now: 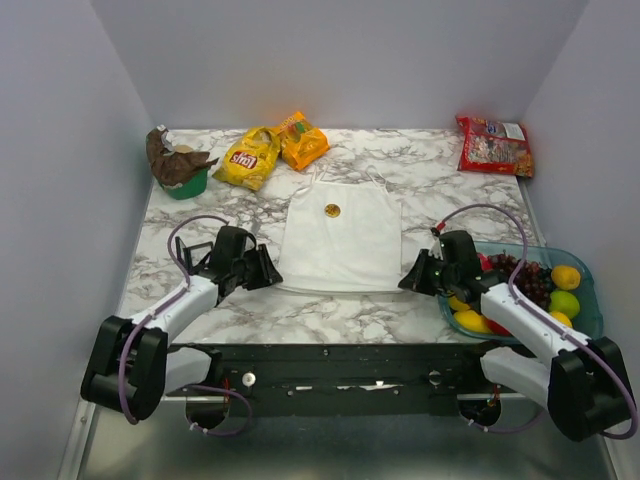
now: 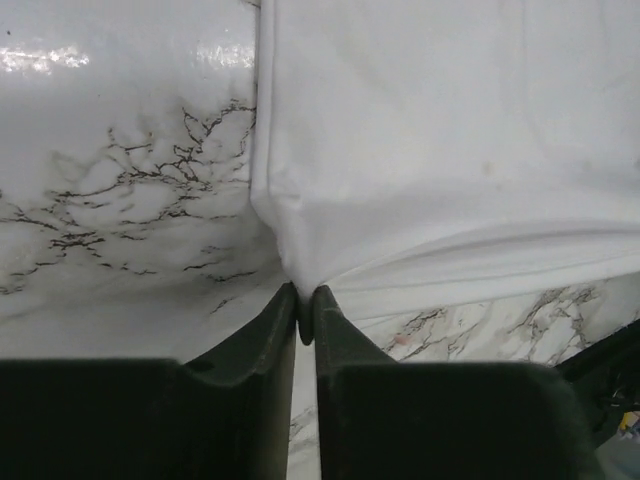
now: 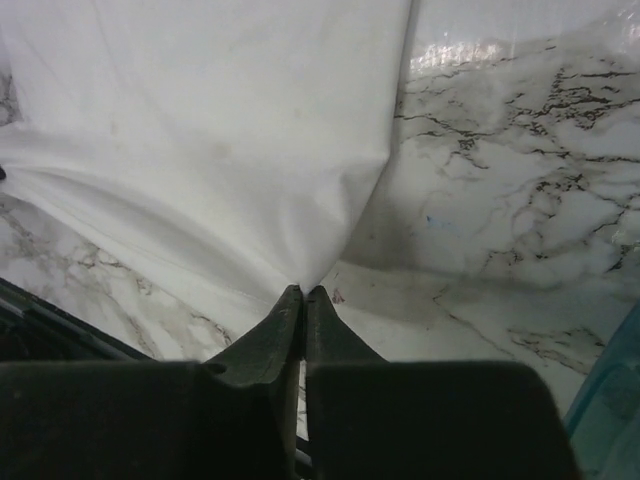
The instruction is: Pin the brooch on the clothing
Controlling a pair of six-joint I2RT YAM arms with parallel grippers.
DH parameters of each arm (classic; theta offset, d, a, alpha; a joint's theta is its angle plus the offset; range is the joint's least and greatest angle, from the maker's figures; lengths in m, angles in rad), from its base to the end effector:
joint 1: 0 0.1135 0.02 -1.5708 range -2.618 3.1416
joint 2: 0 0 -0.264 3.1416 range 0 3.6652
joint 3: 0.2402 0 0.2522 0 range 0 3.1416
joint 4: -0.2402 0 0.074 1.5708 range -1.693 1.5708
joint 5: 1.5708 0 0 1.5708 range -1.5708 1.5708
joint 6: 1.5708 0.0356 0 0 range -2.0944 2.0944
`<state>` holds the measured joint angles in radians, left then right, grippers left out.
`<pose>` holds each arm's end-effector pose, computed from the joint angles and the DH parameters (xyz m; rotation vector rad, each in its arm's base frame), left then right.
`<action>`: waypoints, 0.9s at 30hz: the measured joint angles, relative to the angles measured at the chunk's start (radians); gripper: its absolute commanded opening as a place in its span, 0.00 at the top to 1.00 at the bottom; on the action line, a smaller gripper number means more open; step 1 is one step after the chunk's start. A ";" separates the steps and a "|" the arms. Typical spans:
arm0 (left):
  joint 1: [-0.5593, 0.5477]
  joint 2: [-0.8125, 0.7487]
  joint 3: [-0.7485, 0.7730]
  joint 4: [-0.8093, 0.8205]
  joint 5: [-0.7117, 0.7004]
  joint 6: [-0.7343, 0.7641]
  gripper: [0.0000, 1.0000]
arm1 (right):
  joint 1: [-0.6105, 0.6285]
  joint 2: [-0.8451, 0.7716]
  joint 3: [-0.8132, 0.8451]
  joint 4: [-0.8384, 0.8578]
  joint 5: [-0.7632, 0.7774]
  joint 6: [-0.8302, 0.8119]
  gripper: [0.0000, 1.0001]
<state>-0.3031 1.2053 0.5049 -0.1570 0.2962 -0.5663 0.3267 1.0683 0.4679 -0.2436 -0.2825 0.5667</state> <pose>0.2091 -0.0763 0.1664 -0.1915 2.5135 -0.7356 0.1870 0.0738 0.1751 0.1655 2.5041 0.7330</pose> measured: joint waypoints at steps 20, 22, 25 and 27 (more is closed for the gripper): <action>-0.031 -0.383 0.019 -0.066 -0.068 -0.026 0.01 | 0.028 -0.216 0.062 -0.207 0.032 -0.048 0.26; -0.013 -0.340 0.063 -0.074 -0.067 0.005 0.01 | 0.027 -0.188 0.112 -0.203 0.032 -0.063 0.25; 0.052 -0.276 0.153 -0.079 -0.051 0.064 0.01 | 0.005 -0.144 0.187 -0.180 0.023 -0.090 0.25; 0.137 -0.242 0.218 -0.076 -0.020 0.097 0.01 | -0.046 -0.108 0.235 -0.161 0.008 -0.111 0.25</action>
<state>-0.1658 0.9630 0.7231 -0.2333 0.2764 -0.4694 0.2806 0.9600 0.7033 -0.4042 -0.2749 0.4561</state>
